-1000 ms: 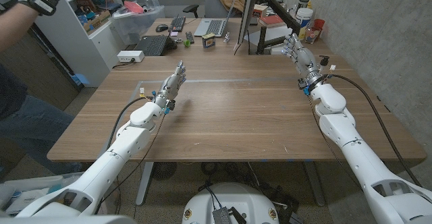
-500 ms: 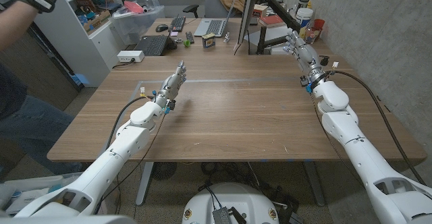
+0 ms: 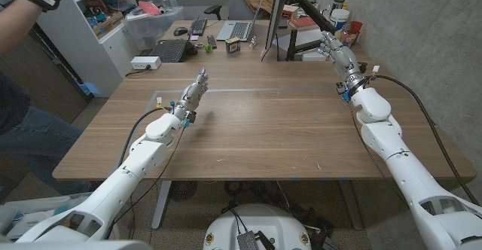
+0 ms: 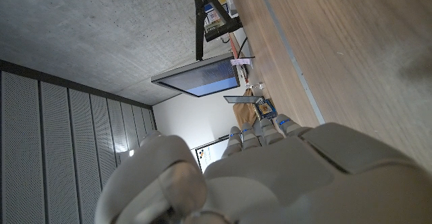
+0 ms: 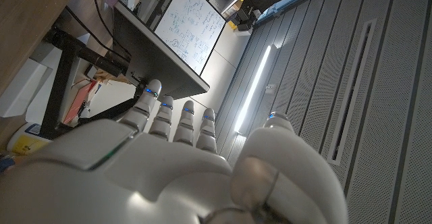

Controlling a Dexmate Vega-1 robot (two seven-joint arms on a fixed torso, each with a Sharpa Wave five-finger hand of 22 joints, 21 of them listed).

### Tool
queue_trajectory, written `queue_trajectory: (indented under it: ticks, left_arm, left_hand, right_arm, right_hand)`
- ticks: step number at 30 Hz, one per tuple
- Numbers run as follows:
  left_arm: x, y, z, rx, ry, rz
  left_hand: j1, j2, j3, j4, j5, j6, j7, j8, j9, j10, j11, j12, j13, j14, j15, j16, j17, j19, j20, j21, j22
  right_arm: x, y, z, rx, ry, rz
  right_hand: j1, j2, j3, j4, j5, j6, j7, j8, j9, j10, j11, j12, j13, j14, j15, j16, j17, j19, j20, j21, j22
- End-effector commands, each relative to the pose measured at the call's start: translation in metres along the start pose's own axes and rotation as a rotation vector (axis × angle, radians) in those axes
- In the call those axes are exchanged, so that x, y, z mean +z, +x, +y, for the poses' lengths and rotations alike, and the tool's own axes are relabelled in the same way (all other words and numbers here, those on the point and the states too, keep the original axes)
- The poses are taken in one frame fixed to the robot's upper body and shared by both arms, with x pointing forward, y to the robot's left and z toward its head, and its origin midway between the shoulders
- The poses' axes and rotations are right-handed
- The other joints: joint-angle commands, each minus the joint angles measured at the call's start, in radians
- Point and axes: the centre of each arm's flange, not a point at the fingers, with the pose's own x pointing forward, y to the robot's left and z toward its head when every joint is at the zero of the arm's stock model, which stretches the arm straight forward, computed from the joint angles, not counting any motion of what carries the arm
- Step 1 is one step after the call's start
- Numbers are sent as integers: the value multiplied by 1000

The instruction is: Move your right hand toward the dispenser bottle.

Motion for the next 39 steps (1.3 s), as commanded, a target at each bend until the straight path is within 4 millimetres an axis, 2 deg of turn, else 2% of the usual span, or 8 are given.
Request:
queue_trajectory:
  ticks: [1, 23, 39]
  left_arm:
    - [-2, -1, 1, 1, -4, 0]
    - [-4, -6, 0, 27, -10, -13]
    - [-2, -8, -2, 20, -2, -10]
  left_hand:
    - [10, 4, -8, 2, 2, 2, -4, 5, 2, -1, -2, 4, 3, -7, 1, 0, 1, -5, -1, -3, 1]
    - [13, 6, -13, 1, 2, 10, -5, 6, 2, 9, -4, 5, 3, 1, -1, 4, 1, 1, 2, -8, 2]
    - [18, 10, -15, 0, 3, 18, -9, 8, 2, 14, -5, 5, 4, 7, 0, 5, 1, 8, 4, -11, 2]
  right_arm:
    - [9, 3, -7, -11, -61, -10]
    - [20, 1, -21, -50, -160, -18]
    - [28, 6, -26, -53, -249, -17]
  right_hand:
    - [13, 0, 0, -7, -2, 0, 1, 1, 5, 0, 2, -6, 4, -9, 4, 0, 0, -4, -4, -4, 4]
    - [18, -1, -1, -12, -6, -8, -3, 1, 6, 4, 9, -3, 5, -8, -1, 3, 1, -8, -2, -16, 5]
    - [18, 0, -2, -14, -7, -2, -6, 5, 6, 4, 5, -2, 6, -4, -4, 5, 2, -13, 2, -25, 6]
